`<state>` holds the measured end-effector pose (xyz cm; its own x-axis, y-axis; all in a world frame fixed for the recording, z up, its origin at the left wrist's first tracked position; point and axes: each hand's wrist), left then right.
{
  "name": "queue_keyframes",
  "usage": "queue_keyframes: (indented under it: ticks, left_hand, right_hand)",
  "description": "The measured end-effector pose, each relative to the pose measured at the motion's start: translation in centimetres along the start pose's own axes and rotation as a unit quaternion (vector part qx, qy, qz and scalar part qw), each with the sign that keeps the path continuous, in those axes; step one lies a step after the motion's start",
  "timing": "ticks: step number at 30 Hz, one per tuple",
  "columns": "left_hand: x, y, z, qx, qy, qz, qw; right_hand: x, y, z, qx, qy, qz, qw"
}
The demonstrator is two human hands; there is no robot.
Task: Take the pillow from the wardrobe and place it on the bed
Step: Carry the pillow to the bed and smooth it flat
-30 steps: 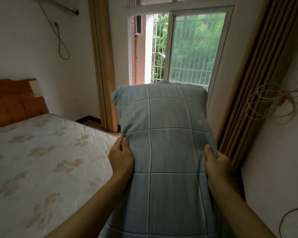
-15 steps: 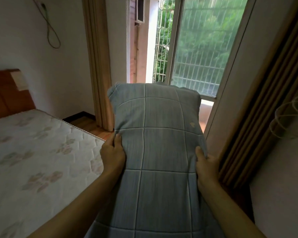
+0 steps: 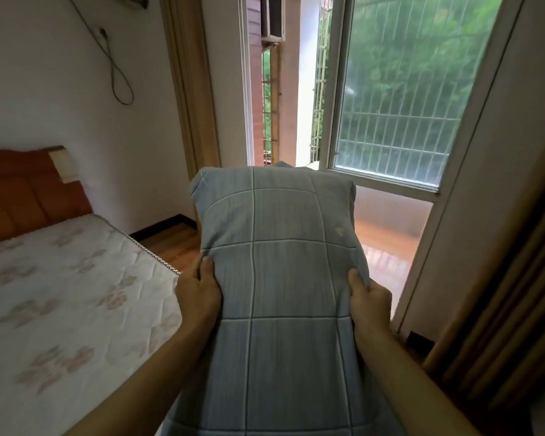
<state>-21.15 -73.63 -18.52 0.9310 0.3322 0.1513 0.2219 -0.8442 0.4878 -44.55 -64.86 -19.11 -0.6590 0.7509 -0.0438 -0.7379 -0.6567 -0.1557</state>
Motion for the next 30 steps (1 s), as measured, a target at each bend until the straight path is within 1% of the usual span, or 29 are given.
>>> queue_keyframes:
  ticks: [4,9,15,18,20,22,26,30]
  left_hand:
    - [-5.5,2.8,-0.5,-0.006,0.01,-0.029,1.0]
    - [-12.5,7.0,-0.5,-0.038,0.004,-0.043,0.998]
    - [-20.8,13.0,3.5,-0.043,-0.019,-0.078,0.996]
    - [-25.1,17.6,5.9,-0.03,-0.028,-0.099,0.994]
    - [-27.8,20.6,6.8,-0.034,-0.028,-0.111,0.993]
    - [-30.2,22.6,7.7,-0.031,-0.031,-0.107,0.993]
    - [-33.0,25.7,9.7,-0.01,-0.013,-0.115,0.993]
    - [-34.4,29.2,11.8,0.0,0.046,-0.159,0.986]
  right_hand:
    - [-0.4,6.5,2.2,-0.009,0.003,0.031,0.999]
    - [-1.4,15.0,4.8,0.003,0.005,0.043,0.999]
    - [-5.4,25.5,5.8,0.008,0.002,0.066,0.998]
    - [-8.6,31.3,6.7,0.007,-0.013,0.083,0.996]
    - [-10.5,34.9,8.0,0.018,-0.026,0.089,0.996]
    - [-11.9,38.3,9.2,0.034,-0.036,0.084,0.995]
    - [-15.4,44.1,9.7,0.037,-0.052,0.109,0.992]
    - [-20.2,48.9,8.7,0.022,-0.06,0.139,0.988]
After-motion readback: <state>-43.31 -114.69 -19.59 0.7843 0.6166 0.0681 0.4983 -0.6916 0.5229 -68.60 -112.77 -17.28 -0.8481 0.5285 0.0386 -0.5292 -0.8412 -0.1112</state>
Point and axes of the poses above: each hand's wrist, its own y-axis towards the middle knuckle, its own x-axis out of the back of the hand, z = x × y, and after that the axes turned 10 degrees about -x, right-handed
